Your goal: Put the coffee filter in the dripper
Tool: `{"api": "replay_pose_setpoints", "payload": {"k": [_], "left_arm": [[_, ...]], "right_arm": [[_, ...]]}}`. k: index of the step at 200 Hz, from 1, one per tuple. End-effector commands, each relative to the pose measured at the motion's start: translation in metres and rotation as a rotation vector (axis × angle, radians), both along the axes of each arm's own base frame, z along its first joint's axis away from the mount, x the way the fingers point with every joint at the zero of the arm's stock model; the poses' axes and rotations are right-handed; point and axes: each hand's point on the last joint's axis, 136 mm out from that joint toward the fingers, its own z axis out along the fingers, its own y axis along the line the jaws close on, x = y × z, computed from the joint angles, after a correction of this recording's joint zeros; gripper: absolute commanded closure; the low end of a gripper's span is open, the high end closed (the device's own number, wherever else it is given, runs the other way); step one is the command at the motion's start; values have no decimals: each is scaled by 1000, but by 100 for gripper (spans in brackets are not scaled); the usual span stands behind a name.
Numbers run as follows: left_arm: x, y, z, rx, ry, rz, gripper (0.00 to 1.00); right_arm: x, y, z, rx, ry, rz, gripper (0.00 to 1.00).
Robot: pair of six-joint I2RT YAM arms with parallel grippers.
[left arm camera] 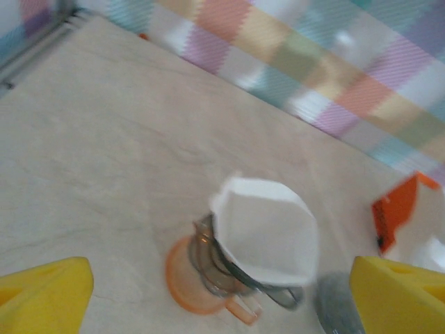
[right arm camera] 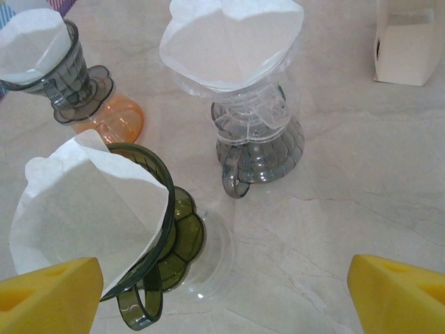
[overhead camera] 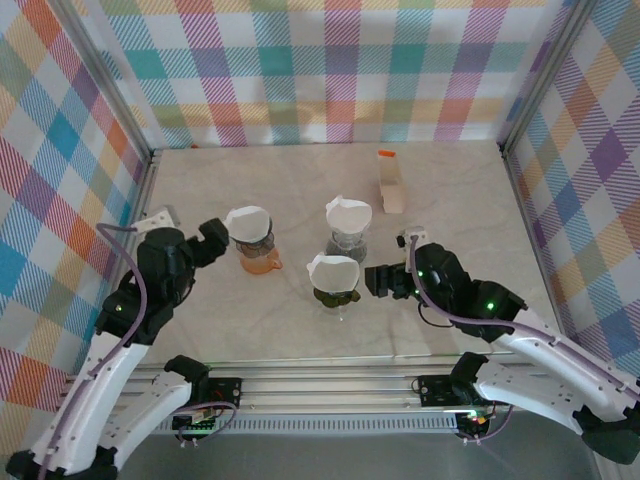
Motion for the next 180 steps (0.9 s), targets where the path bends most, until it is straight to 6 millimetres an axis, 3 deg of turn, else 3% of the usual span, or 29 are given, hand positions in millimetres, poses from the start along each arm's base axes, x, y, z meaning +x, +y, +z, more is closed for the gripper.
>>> {"api": "replay_pose_setpoints", "payload": {"k": [1,46,67,94,117,137,164,180], "left_arm": [[10,8,-19,-81,50,36,0],[21,49,-39,8,-63,239,0],[25,62,-67,-11,85,310,0],[47,56,-93,-186,130,297,7],[67,47,-123,-297,176,273,28],[83,34,-153,-379,239,243,63],[95,29,-178,-464,259,275,99],[101,28,-186,-498,259,293,100]], "right_arm": [[1,1,4,21,-46,16,9],[2,-9,3,25,-100,-14,7],[1,-9,3,32,-104,-12,6],[-3,-7,4,54,-107,15,5],[-7,-11,7,60,-112,17,5],[-11,-17,10,75,-127,16,5],[-14,-24,16,85,-147,3,4],[-16,-26,18,98,-151,3,4]]}}
